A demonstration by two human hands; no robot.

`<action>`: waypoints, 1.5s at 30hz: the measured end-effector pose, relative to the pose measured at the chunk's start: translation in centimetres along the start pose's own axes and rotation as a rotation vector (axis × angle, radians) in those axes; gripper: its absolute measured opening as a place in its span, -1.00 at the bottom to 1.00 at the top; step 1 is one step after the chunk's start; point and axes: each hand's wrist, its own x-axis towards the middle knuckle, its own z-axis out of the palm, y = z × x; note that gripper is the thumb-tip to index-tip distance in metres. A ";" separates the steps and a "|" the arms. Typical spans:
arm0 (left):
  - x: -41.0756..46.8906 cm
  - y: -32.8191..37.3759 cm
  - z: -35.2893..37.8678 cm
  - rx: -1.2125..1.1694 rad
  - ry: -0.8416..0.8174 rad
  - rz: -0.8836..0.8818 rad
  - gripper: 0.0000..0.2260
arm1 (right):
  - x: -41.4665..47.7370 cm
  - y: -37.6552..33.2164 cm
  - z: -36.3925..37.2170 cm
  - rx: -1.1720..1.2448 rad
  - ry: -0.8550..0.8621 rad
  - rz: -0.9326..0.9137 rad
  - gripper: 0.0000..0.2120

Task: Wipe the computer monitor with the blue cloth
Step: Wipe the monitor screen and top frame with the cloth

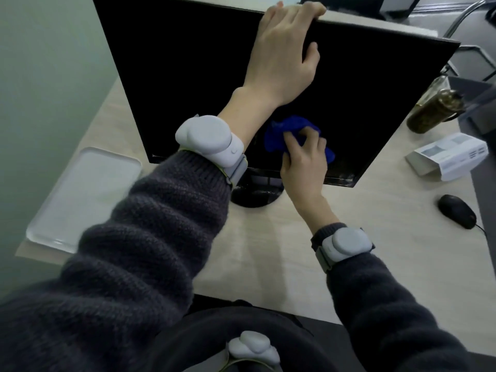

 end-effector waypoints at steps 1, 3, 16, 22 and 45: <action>-0.1 0.0 0.0 -0.014 0.002 0.012 -0.64 | -0.8 -0.2 0.3 0.005 -0.052 0.000 -0.66; -0.1 0.0 -0.3 -0.045 -0.008 0.035 -0.63 | -1.7 -0.5 0.5 0.011 -0.119 0.011 -0.67; -5.6 -1.6 0.1 -0.100 0.006 0.099 -0.62 | 0.1 -1.1 0.6 -0.030 0.003 0.031 -0.70; -9.6 -4.0 1.1 -0.063 -0.056 0.059 -0.62 | -3.6 -0.7 1.0 -0.006 -0.228 -0.016 -0.68; -18.4 -8.6 2.4 -0.150 -0.166 -0.459 -0.77 | -4.6 -3.3 2.0 0.016 -0.327 -0.004 -0.69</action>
